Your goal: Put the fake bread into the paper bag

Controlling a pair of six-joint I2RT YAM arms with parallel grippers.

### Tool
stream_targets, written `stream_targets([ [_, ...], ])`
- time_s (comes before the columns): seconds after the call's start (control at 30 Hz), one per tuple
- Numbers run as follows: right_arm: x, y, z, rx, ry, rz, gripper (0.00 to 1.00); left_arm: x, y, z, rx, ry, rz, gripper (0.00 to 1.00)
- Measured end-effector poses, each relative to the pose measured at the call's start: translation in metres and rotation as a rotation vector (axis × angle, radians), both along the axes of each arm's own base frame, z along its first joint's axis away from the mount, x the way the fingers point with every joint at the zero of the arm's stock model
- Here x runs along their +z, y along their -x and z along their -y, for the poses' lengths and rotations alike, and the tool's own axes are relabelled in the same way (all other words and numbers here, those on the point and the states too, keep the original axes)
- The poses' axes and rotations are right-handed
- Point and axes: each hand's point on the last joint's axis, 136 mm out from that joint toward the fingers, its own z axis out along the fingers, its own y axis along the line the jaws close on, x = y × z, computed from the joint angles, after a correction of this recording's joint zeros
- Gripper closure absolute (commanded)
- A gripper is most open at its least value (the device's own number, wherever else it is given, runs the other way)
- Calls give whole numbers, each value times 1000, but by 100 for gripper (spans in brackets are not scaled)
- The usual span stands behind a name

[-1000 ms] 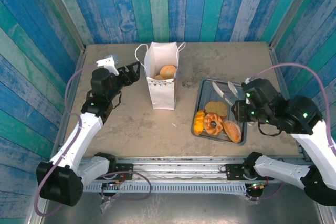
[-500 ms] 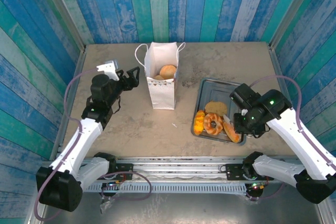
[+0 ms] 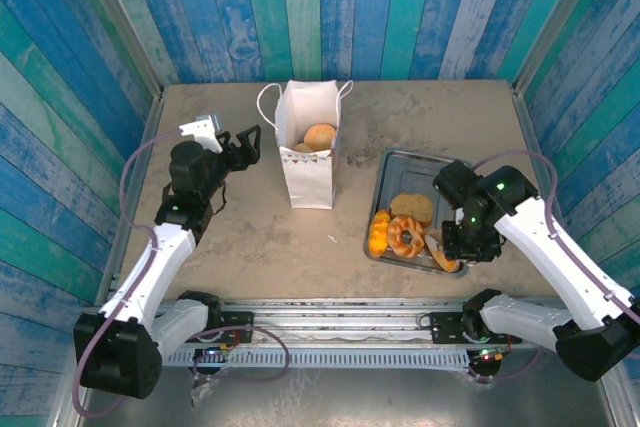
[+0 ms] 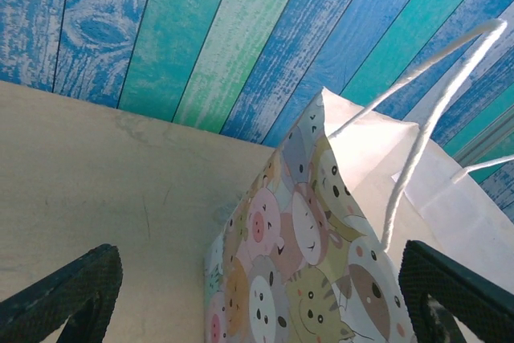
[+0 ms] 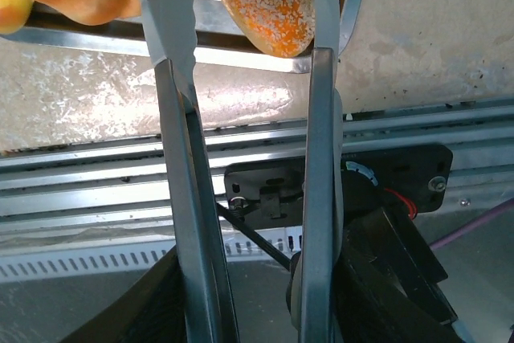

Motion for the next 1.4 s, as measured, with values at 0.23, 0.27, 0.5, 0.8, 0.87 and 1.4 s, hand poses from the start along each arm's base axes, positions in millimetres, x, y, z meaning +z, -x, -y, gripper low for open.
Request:
stream_targets([
  [0.23, -14, 5, 7, 34, 55, -63, 55, 0, 0, 1, -5, 1, -1, 7],
  [0.27, -16, 5, 8, 41, 67, -78, 55, 0, 0, 1, -5, 1, -1, 7],
  [0.5, -22, -1, 14, 82, 135, -112, 64, 0, 0, 1, -5, 1, -2, 7],
  [0.8, -8, -16, 14, 106, 141, -36, 72, -7, -1, 1, -5, -3, -23, 7],
  [0.87, -2, -20, 14, 107, 139, -3, 73, -6, -1, 1, -4, 0, -26, 7],
  [1.4, 83, -85, 15, 212, 187, 393, 74, 30, -6, 1, 9, 71, -27, 9],
])
